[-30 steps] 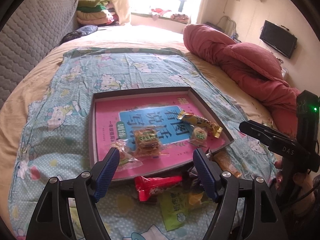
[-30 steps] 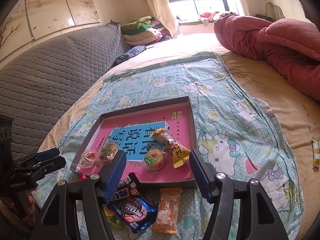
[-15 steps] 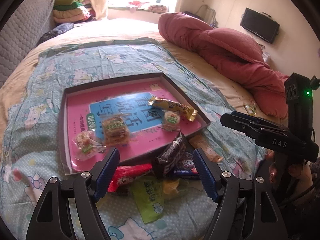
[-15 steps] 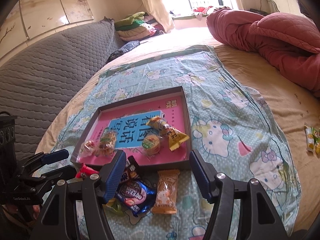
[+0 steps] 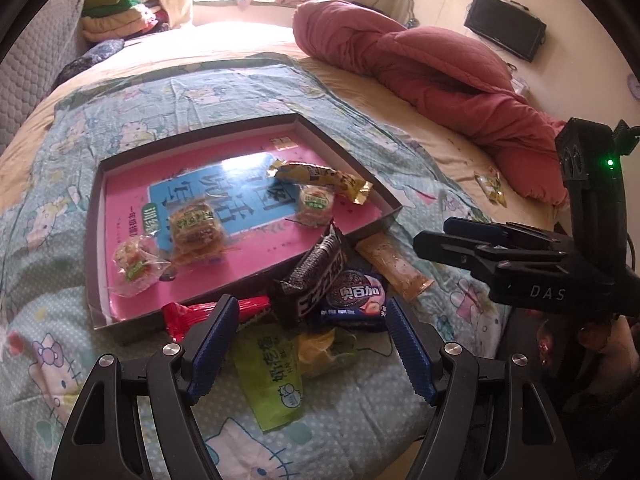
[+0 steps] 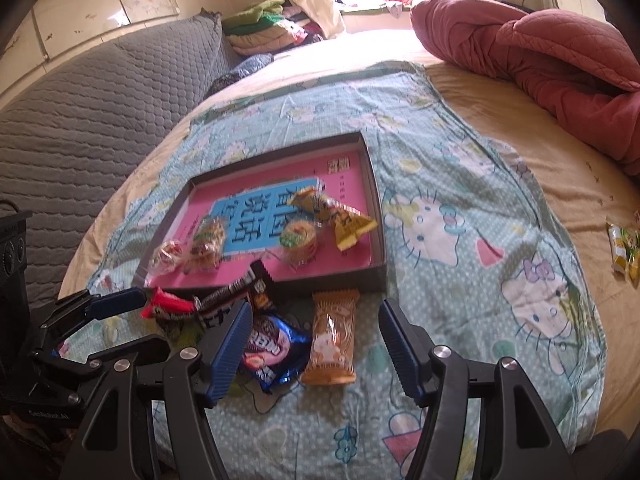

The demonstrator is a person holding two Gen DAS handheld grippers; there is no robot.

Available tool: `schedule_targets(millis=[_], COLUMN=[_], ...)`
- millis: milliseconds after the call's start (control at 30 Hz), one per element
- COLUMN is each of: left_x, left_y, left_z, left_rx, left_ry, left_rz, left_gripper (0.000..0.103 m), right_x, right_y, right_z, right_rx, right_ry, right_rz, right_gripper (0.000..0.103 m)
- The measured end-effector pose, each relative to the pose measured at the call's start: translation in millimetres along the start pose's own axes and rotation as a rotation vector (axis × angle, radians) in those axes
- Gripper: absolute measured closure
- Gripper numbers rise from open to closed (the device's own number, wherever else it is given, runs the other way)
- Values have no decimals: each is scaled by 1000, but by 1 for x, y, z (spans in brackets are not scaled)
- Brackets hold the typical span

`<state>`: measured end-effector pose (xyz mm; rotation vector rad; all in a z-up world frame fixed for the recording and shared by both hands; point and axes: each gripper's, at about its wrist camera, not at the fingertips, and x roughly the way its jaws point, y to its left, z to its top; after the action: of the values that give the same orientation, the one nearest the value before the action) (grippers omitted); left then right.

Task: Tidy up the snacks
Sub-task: 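Withdraw both tools from the tray back toward the snack pile, then grasp the black chocolate bar with the left tool while the right tool grasps the cat-print pastry bag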

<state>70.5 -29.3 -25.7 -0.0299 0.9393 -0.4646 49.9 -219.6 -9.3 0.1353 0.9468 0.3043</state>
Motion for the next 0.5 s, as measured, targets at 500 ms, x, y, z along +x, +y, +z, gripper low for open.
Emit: schedule_targets(millis=[500], left_x=[29], left_y=[0], left_z=[7], left_rx=[74], left_ry=[37], left_rz=[56], left_gripper=[26], right_x=[33], right_y=[1], right_z=[-17], right_rx=[-32], right_ry=[118], right_rz=[-71], right_gripper=[38])
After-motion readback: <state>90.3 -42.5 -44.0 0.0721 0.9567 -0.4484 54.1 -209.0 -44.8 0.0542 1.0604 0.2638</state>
